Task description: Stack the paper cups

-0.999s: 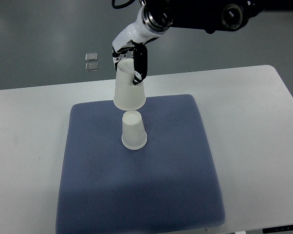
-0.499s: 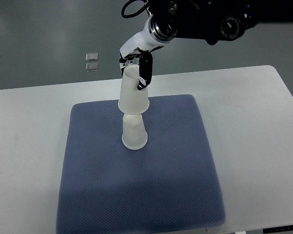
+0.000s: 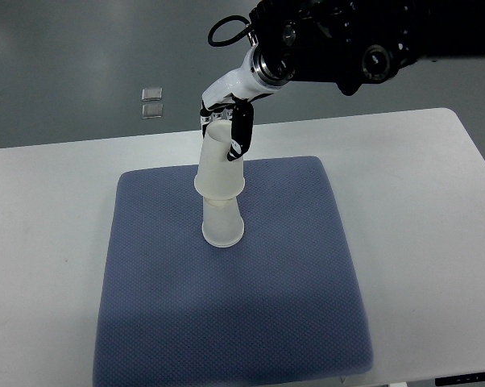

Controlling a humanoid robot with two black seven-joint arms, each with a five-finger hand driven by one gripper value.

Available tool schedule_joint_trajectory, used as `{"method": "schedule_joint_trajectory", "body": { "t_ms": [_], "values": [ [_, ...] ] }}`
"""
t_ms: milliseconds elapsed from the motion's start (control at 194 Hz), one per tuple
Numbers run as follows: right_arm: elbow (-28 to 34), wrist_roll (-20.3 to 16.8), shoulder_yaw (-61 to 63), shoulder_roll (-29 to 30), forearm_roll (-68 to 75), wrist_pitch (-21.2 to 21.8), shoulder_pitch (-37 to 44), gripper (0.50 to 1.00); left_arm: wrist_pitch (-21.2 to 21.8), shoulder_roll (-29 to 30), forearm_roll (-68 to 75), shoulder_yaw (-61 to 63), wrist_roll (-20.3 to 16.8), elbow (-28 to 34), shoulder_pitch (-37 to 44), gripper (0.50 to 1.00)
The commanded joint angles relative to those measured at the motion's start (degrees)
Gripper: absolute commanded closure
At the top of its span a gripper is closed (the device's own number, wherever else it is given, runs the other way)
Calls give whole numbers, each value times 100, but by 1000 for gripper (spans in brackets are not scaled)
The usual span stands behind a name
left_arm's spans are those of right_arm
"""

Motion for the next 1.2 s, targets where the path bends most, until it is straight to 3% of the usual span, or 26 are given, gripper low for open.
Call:
{"method": "schedule_joint_trajectory", "body": {
  "t_ms": [0,443,752,932,1195],
  "values": [
    [1,1,-8,0,1,-26,-57,824,0,0,0,0,-1,0,4,500],
    [18,-17,-17,0,1,-140,-241,818,0,0,0,-9,-1,0,-5,500],
    [18,-8,-17,0,1,-167,-364,750,0,0,0,-9,-1,9,-5,500],
    [18,1,-17,0,1,-193,-373,671,0,0,0,-9,-1,0,-5,500],
    [18,36,53,0,10,-193,-382,646,0,0,0,-9,-1,9,4,500]
  ]
}}
